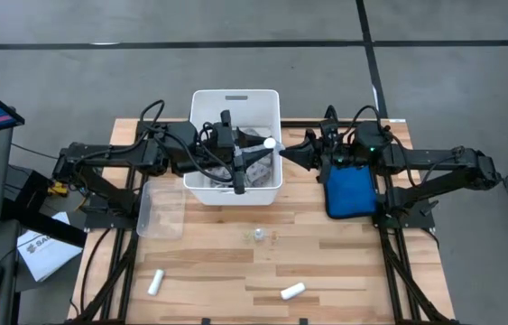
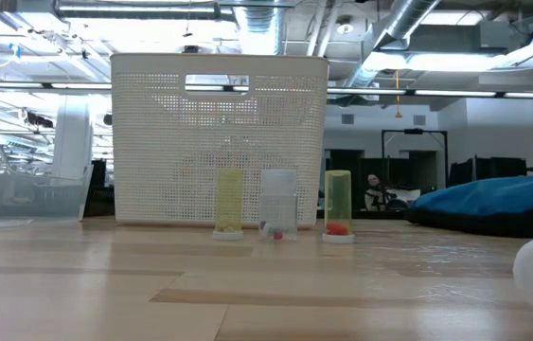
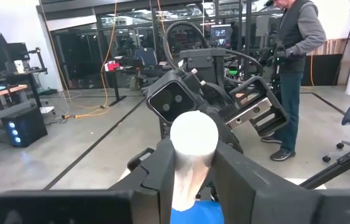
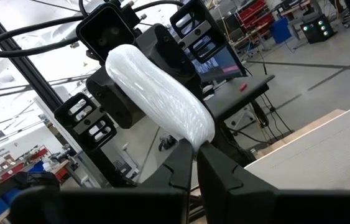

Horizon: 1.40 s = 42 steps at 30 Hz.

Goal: Pick & Place Medicine items
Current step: Put the top right rolled gauze into the transparent bin

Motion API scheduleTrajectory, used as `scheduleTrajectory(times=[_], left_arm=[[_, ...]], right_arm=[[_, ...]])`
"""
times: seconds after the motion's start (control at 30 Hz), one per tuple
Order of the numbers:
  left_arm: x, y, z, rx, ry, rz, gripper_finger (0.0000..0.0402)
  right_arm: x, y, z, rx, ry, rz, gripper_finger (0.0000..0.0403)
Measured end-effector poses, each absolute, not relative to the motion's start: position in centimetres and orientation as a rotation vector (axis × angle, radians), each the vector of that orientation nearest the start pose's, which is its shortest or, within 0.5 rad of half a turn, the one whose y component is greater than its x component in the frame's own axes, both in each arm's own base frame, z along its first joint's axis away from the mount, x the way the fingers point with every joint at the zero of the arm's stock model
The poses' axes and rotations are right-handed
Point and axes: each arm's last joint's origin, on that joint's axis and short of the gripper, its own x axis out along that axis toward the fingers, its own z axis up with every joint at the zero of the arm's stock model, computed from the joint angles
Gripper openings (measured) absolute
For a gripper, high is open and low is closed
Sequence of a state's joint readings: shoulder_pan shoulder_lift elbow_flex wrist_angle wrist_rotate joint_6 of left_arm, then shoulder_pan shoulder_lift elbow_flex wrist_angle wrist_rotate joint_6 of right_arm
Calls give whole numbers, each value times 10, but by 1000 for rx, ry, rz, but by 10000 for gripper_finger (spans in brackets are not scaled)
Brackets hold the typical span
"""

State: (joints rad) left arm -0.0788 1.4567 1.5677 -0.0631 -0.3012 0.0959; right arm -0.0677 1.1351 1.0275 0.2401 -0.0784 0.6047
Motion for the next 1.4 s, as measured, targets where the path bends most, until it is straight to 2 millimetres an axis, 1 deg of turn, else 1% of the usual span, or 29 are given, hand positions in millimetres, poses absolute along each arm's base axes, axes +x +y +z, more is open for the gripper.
scheduleTrajectory(times=[0.13, 0.3, 0.43, 0.67, 0.8, 0.93, 1.03, 1.17, 1.27, 1.4], left_arm=[[322, -17, 457, 86, -36, 226, 88], [322, -17, 457, 86, -36, 230, 88], [322, -17, 457, 86, -36, 232, 87], [322, -14, 457, 94, -34, 266, 87], [321, -10, 459, 92, -54, 286, 87], [321, -5, 463, 104, -87, 303, 87], [317, 0, 466, 110, -88, 337, 87], [301, 9, 471, 111, -57, 439, 87], [281, 15, 476, 111, -7, 553, 87], [247, 20, 481, 73, 66, 665, 87]], right_arm=[[254, -15, 389, 591, -125, 50, 22], [254, -14, 389, 565, -125, 51, 44], [254, -13, 389, 554, -123, 57, 72], [254, -13, 388, 556, -120, 55, 133], [255, -12, 383, 570, -70, 46, 160], [255, -9, 380, 573, -33, 47, 173], [255, -9, 378, 575, -11, 41, 174], [255, -8, 376, 587, 12, 39, 175], [255, -8, 375, 596, 24, 36, 173], [255, -8, 373, 604, 40, 30, 171]])
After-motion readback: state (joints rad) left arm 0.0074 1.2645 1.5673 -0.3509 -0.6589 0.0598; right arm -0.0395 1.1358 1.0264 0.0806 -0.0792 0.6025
